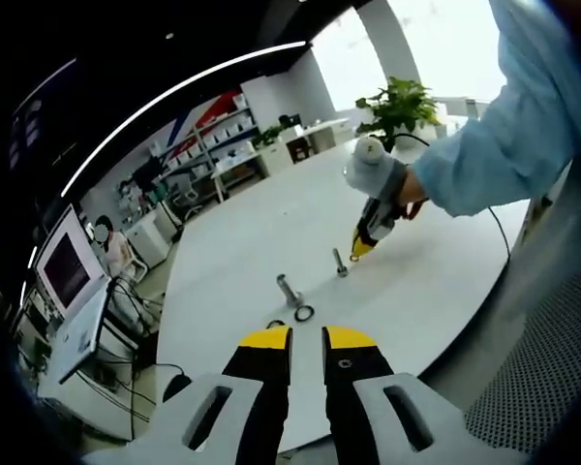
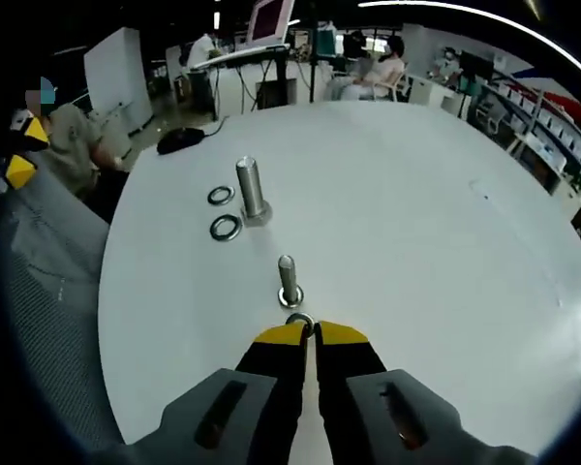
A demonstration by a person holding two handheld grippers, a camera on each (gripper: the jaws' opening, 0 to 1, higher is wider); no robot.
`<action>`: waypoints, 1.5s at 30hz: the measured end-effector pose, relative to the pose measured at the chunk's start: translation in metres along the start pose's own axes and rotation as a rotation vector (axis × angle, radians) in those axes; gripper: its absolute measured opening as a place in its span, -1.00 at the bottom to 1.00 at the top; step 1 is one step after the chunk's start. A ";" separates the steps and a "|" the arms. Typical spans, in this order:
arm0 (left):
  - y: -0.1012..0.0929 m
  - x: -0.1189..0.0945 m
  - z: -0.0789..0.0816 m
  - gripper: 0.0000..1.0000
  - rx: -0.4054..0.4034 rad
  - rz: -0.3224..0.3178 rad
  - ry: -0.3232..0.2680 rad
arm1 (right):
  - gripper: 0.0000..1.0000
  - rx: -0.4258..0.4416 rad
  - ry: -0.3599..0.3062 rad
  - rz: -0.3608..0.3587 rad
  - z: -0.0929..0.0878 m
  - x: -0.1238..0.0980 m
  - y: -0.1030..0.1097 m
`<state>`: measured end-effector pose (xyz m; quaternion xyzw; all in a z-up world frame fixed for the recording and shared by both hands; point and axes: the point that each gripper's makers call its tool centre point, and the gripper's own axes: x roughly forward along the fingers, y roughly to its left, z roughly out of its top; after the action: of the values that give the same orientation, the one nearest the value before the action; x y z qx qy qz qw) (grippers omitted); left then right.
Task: Place the washer onto the threaded stud by aligning its center hole with the stud, sliding it down to the base, and recovering from edge contact or off-axis alignment until the washer reaches the visible bottom stop.
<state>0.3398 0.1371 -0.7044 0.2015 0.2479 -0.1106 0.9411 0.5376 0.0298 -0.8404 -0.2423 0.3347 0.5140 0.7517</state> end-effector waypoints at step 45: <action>0.000 0.000 -0.002 -0.80 0.005 -0.001 0.010 | -0.89 -0.055 -0.034 0.040 0.044 -0.006 0.023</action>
<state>0.3389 0.1376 -0.7062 0.2043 0.2526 -0.1109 0.9392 0.5256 0.0650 -0.8073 -0.2473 0.3125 0.5419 0.7399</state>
